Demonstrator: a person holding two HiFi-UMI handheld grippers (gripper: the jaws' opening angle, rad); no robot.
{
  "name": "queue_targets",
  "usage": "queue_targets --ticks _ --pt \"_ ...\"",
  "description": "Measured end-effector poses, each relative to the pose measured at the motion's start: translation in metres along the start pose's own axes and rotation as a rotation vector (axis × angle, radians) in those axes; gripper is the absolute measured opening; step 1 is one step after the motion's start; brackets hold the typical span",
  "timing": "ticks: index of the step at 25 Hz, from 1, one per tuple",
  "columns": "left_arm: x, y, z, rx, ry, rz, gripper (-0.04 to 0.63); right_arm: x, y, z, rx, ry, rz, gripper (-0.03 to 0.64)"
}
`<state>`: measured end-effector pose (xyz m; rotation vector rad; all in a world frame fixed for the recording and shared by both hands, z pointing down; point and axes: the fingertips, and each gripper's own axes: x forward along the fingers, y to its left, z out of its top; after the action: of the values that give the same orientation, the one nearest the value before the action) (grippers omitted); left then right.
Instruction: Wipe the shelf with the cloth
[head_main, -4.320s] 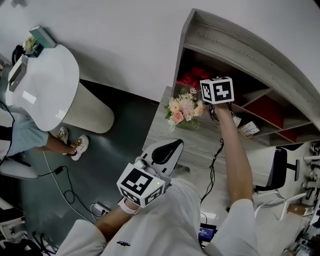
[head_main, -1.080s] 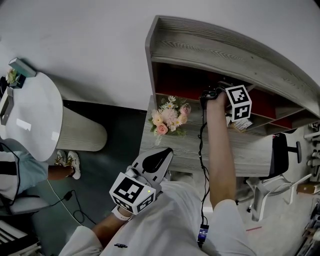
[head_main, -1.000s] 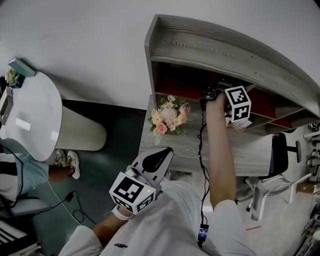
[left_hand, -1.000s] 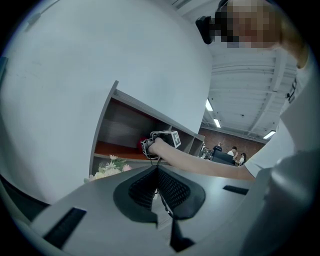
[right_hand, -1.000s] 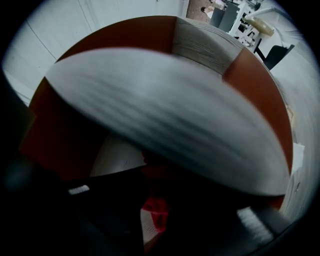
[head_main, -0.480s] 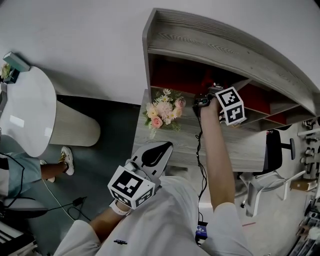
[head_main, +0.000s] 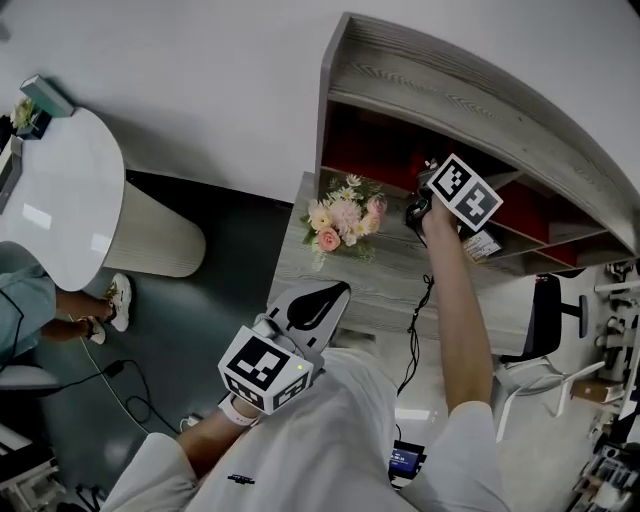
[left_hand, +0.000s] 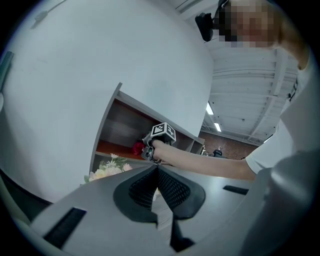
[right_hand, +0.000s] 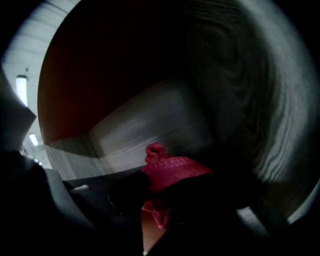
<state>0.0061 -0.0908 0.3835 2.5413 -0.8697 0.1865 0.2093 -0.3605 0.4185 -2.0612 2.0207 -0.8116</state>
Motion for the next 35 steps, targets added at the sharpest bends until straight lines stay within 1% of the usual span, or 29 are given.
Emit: queue_targets --ticks 2,4,6,8,11,15,17,19,22,25,27,29,32,35 --pt "-0.002 0.004 -0.001 -0.006 -0.001 0.014 0.000 0.007 0.015 -0.002 -0.092 0.008 0.034 0.084" --pt "-0.004 0.008 0.000 -0.013 -0.006 0.029 0.000 0.012 0.035 -0.004 -0.186 -0.001 0.085 0.084" --pt "-0.006 0.013 0.001 -0.020 -0.011 0.045 0.000 0.016 0.061 -0.006 -0.268 -0.022 0.175 0.084" --pt "-0.008 0.017 0.001 -0.027 -0.017 0.062 0.000 0.018 0.090 -0.009 -0.307 -0.040 0.288 0.084" --pt "-0.011 0.024 0.003 -0.037 -0.027 0.090 0.000 0.020 0.133 -0.009 -0.302 -0.066 0.458 0.084" --pt "-0.018 0.034 0.002 -0.052 -0.040 0.129 0.000 0.019 0.179 -0.010 -0.347 -0.096 0.583 0.084" --pt "-0.022 0.037 0.000 -0.060 -0.045 0.147 0.000 0.020 0.193 -0.010 -0.361 -0.108 0.617 0.084" --pt "-0.025 0.040 -0.002 -0.068 -0.045 0.161 0.000 0.020 0.200 -0.010 -0.366 -0.126 0.631 0.084" --pt "-0.030 0.042 -0.004 -0.068 -0.046 0.175 0.000 0.019 0.209 -0.007 -0.351 -0.160 0.655 0.084" --pt "-0.033 0.042 -0.006 -0.070 -0.048 0.186 0.000 0.018 0.218 0.003 -0.285 -0.193 0.692 0.078" --pt "-0.035 0.041 -0.008 -0.075 -0.044 0.188 0.000 0.016 0.221 0.009 -0.224 -0.202 0.728 0.077" --pt "-0.036 0.039 -0.010 -0.079 -0.038 0.185 0.000 0.007 0.225 0.012 -0.189 -0.209 0.767 0.077" --pt "-0.034 0.036 -0.011 -0.073 -0.029 0.169 0.000 -0.007 0.229 0.008 -0.193 -0.200 0.821 0.077" --pt "-0.031 0.031 -0.014 -0.065 -0.020 0.147 0.000 -0.022 0.232 -0.002 -0.224 -0.171 0.872 0.077"
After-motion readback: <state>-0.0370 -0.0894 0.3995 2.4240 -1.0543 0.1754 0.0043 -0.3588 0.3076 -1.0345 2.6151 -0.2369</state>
